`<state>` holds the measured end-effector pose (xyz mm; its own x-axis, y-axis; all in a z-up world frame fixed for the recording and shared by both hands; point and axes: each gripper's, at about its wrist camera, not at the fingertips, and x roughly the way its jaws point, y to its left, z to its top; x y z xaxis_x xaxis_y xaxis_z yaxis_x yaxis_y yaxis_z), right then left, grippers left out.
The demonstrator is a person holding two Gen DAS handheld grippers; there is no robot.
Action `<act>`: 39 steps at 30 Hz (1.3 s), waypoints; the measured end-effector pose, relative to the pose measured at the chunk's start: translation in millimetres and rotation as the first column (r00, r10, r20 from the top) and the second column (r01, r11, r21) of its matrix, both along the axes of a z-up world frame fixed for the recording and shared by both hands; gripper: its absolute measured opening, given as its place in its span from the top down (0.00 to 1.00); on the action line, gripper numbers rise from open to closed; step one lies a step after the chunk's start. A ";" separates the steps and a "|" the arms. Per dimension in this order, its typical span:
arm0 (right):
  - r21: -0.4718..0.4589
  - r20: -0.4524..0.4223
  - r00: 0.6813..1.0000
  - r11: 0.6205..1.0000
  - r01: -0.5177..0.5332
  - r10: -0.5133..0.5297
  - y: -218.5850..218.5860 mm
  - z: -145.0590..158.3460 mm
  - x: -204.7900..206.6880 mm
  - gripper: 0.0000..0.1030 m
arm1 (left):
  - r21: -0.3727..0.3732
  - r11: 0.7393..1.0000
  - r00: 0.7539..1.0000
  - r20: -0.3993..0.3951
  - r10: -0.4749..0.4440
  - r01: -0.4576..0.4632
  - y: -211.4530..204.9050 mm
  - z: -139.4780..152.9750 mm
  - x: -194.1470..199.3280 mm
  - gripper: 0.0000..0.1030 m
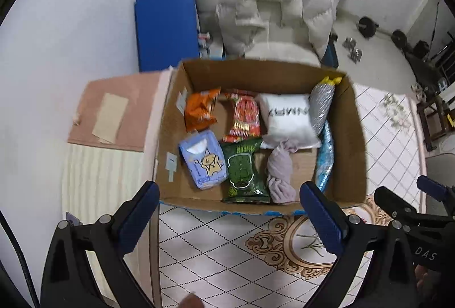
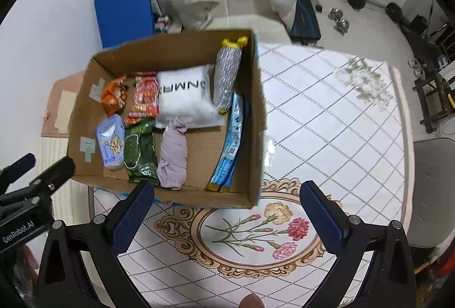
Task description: Organize soft objects
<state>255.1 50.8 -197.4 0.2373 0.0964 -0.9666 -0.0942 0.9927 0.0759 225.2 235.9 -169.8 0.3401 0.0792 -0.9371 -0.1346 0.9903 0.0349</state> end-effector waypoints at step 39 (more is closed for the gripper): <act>0.005 0.420 0.907 1.000 -0.001 -0.001 -55.1 241.2 -197.1 0.00 | 0.024 1.000 0.939 0.345 -0.014 0.007 -41.7 181.0 -174.8 0.02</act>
